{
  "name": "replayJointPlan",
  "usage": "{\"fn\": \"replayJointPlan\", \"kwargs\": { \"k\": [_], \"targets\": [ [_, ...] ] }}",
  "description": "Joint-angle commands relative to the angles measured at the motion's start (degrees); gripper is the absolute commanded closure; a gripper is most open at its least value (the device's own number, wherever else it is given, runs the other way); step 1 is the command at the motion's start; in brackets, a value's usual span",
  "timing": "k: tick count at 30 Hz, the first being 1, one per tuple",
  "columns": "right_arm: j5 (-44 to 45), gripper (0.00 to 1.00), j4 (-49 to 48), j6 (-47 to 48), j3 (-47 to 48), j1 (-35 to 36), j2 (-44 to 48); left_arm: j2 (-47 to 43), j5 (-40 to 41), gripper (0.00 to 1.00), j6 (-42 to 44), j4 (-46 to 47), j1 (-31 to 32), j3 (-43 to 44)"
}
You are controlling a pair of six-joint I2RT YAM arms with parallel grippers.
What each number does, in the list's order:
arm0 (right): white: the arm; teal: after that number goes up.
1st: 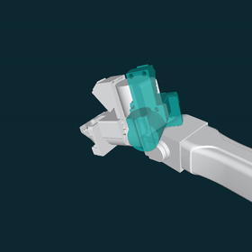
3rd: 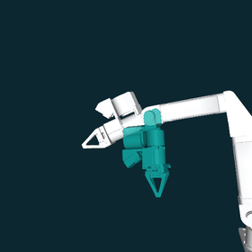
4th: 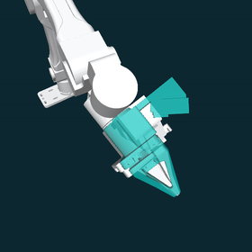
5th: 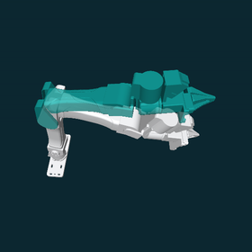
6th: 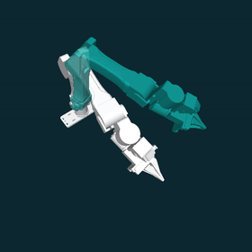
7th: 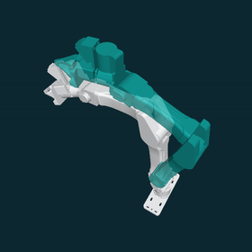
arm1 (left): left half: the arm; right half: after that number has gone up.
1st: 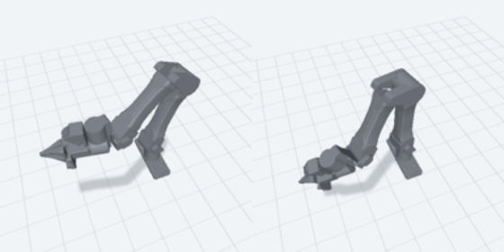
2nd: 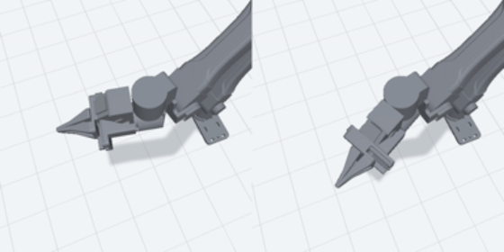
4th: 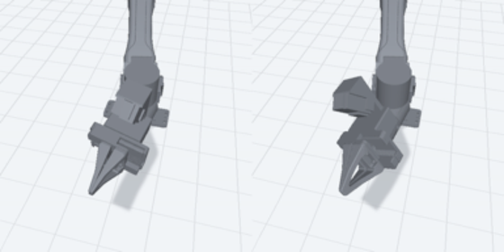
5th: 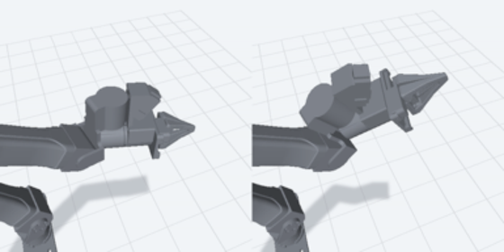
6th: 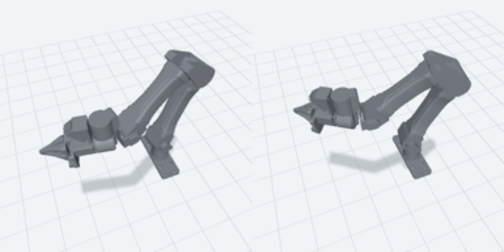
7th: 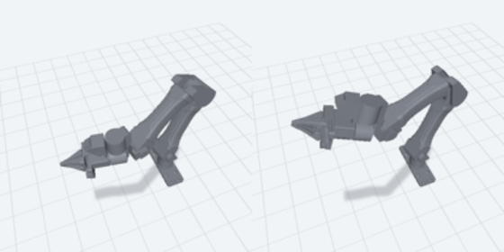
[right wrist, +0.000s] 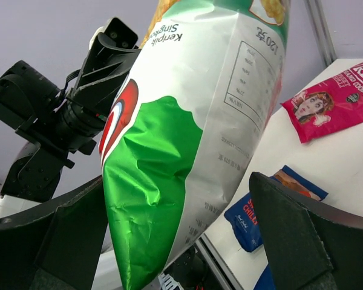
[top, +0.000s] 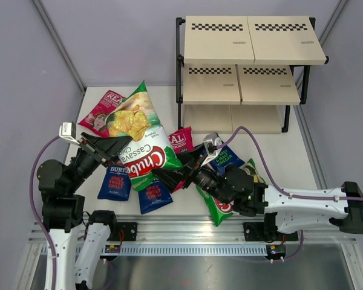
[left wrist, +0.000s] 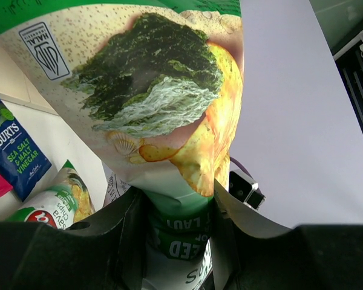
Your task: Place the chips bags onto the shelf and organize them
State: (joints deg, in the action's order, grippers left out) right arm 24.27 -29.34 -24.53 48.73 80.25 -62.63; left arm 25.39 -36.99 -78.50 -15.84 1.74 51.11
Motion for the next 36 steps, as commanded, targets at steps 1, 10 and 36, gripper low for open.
{"fn": "replayJointPlan", "kwargs": {
  "k": [1,10,36],
  "targets": [
    [-1.0,0.01,-5.9,3.3,3.0,-0.2,-1.4,0.4,-4.3,0.78,-0.4,4.4,1.3,2.8],
    [-3.2,0.02,-6.9,2.7,5.5,-0.1,-3.8,-0.1,-6.1,0.78,-1.3,7.9,1.8,0.7],
    [-5.5,0.88,-6.0,4.7,-8.8,-0.2,11.8,1.3,1.2,0.01,18.7,2.6,1.9,-1.5]
  ]
}}
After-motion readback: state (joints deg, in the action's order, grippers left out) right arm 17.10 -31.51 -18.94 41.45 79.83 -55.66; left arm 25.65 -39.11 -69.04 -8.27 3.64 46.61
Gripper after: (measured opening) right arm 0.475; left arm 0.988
